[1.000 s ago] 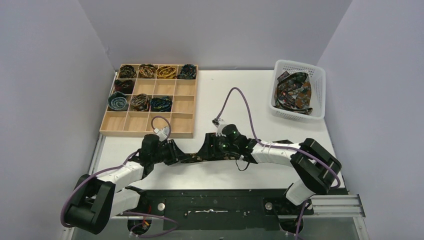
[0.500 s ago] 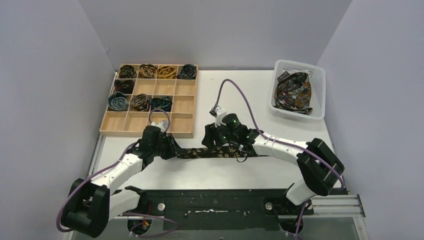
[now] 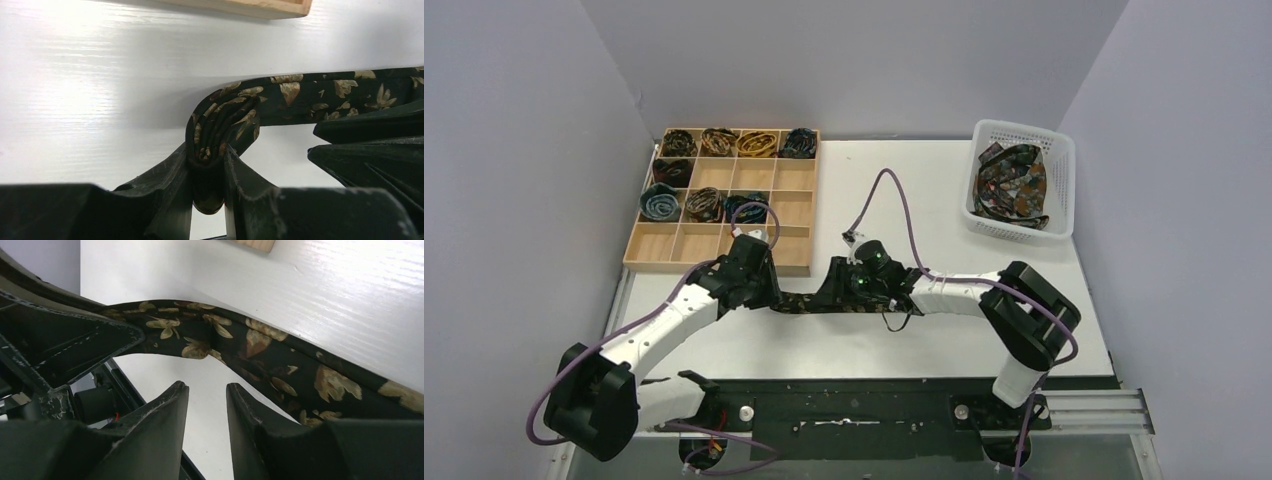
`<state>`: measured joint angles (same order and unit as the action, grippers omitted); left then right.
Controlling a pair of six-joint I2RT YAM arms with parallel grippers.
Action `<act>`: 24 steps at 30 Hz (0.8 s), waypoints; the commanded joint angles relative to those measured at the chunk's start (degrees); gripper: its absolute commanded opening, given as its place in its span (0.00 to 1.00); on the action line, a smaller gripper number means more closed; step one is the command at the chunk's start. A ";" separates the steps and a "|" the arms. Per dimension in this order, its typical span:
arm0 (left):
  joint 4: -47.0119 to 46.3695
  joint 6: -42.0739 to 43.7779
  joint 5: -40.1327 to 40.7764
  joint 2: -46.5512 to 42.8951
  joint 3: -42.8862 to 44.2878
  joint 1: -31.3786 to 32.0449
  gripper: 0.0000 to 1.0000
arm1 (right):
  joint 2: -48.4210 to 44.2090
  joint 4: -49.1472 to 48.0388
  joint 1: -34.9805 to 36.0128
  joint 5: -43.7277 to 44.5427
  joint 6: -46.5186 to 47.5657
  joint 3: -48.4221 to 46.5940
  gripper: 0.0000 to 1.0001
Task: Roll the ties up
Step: Roll the tie at the center of the board.
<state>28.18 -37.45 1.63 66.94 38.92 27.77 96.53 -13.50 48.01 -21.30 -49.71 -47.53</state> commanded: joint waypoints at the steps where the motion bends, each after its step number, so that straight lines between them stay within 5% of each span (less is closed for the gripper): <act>1: 6.74 2.20 7.35 1.34 5.16 1.28 0.22 | 2.00 -5.88 0.17 -0.90 -4.69 -1.36 0.35; 24: 13.85 1.34 18.55 7.27 12.39 8.32 0.21 | 16.69 -7.05 4.09 -2.91 -7.32 -12.99 0.23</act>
<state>40.45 -35.66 16.93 73.36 48.97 35.24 111.57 -18.83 51.05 -24.01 -56.47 -57.58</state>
